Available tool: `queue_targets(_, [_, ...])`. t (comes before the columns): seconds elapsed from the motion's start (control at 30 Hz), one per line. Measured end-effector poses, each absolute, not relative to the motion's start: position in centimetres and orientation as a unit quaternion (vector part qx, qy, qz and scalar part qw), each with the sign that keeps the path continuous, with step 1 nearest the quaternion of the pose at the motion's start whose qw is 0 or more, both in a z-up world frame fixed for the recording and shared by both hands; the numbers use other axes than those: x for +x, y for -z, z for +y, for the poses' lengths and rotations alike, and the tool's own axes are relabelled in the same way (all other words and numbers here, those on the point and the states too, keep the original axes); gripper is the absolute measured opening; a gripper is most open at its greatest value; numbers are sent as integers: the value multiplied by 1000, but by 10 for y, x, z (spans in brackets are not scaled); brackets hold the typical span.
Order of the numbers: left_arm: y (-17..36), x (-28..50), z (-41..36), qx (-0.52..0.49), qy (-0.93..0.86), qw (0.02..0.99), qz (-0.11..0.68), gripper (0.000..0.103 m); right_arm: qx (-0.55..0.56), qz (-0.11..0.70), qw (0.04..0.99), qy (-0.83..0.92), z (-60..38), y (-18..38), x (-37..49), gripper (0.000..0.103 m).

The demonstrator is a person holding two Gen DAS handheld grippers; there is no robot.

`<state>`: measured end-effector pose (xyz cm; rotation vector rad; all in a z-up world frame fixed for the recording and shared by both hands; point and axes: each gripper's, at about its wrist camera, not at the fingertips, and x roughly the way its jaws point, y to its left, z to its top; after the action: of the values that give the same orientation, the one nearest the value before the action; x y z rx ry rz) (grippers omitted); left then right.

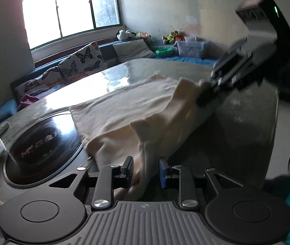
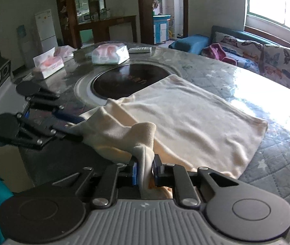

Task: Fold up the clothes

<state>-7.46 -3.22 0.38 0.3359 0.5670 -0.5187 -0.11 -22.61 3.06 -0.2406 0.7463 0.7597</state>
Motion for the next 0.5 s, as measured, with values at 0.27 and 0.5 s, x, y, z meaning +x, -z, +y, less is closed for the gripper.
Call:
queue_targets(0.27, [2,-78,-31,198,259,907,265,28,-111,362,849,-368,-226,-23,-5,11])
queue_targets(0.5, [6,-80,-31,219,259,905,256,26,-156,369,828,-392,-215,-15,-14,30])
